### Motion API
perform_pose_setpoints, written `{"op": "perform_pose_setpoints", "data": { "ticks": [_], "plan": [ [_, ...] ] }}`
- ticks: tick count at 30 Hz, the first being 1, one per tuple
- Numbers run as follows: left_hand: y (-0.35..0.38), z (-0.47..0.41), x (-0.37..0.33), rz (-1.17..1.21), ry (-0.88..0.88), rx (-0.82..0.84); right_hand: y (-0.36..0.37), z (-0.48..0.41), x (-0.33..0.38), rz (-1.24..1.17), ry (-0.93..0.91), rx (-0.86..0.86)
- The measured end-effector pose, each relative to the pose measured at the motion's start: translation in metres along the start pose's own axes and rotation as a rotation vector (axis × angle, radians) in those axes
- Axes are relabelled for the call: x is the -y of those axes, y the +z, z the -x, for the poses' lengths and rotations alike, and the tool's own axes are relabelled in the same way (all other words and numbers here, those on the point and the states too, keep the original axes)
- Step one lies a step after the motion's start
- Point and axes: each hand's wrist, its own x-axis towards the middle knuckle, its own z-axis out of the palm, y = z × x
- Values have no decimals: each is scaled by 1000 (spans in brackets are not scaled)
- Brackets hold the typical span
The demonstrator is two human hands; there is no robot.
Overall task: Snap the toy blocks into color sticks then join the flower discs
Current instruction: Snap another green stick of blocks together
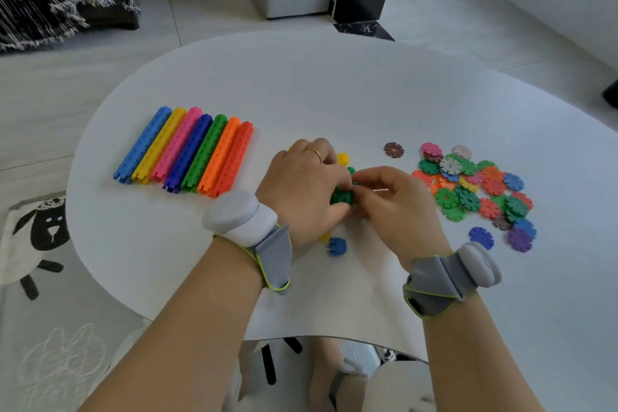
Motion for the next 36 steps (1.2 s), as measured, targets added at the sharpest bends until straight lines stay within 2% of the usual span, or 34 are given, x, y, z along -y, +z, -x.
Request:
{"op": "perform_pose_setpoints", "data": {
  "ticks": [2,7,11,14,19,28,36],
  "plan": [
    [-5,0,2,76,-20,-30,1,1,1,-108,48,-15],
    [-12,2,2,174,-18,-43,2,3,9,-586,186,31],
    [-10,3,2,185,-14,-72,1,2,13,-743,209,54],
    [-10,4,0,216,-24,-58,0,2,13,-763,226,40],
    [-9,6,3,408,-121,-56,1,3,13,-759,215,58],
    [-11,6,3,341,-114,-41,-1,6,10,-571,113,30],
    [-10,7,5,418,-153,-80,4,4,11,-608,94,56]
  ]
}}
